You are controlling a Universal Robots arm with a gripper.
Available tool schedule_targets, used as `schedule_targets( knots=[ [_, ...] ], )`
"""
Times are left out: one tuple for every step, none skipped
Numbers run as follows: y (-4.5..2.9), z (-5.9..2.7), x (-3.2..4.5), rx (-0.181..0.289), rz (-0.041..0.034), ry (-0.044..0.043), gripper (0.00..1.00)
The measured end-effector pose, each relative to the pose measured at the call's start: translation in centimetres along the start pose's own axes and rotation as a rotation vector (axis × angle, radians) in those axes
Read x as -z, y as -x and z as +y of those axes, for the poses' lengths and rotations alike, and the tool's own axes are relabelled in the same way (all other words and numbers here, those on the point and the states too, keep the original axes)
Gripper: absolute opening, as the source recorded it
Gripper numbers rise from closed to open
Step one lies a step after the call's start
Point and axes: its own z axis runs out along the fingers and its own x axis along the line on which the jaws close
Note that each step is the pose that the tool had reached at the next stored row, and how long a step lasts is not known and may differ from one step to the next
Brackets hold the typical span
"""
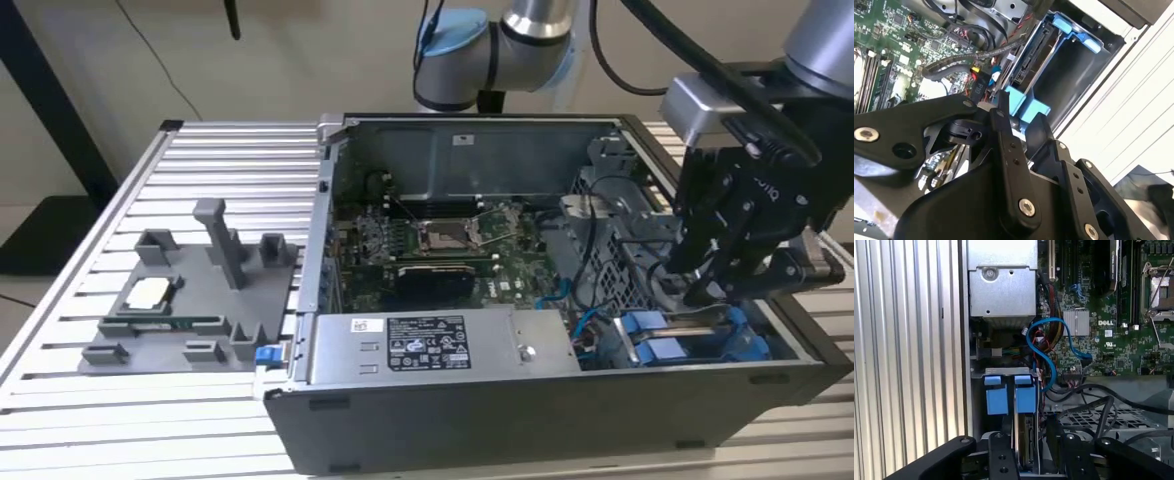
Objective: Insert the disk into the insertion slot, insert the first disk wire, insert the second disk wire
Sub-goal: 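Insert the disk into the insertion slot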
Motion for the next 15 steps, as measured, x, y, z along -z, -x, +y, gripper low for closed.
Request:
schedule_targets(
  knots=[
    [0.01, -0.03, 0.24, 0.000, -0.0002, 0.0010, 0.41],
    [0.02, -0.06, 0.47, 0.000, 0.0000, 0.0012, 0.41],
    [0.03, -0.09, 0.71, 0.000, 0.0000, 0.0012, 0.41],
    [0.04, -0.12, 0.97, 0.000, 0.0000, 0.0013, 0.41],
    [0.05, -0.15, 1.20, 0.000, 0.0002, 0.0013, 0.41],
    [0.06, -0.17, 1.32, 0.000, -0.0003, 0.0014, 0.41],
    [0.06, -0.19, 1.37, 0.000, -0.0012, 0.0013, 0.41],
    [0.06, -0.19, 1.38, 0.000, -0.0036, 0.0007, 0.41],
    [0.07, -0.20, 1.38, 0.000, -0.0120, -0.0043, 0.41],
    [0.07, -0.20, 1.38, 0.001, -0.0250, -0.0101, 0.41],
    [0.08, -0.21, 1.38, 0.001, -0.0405, -0.0143, 0.41],
    [0.08, -0.21, 1.38, 0.001, -0.0571, -0.0178, 0.41],
    [0.08, -0.21, 1.39, 0.001, -0.0721, -0.0208, 0.41],
    [0.09, -0.21, 1.38, 0.001, -0.0830, -0.0226, 0.41],
    [0.10, -0.21, 1.40, 0.001, -0.0861, -0.0227, 0.41]
  ],
)
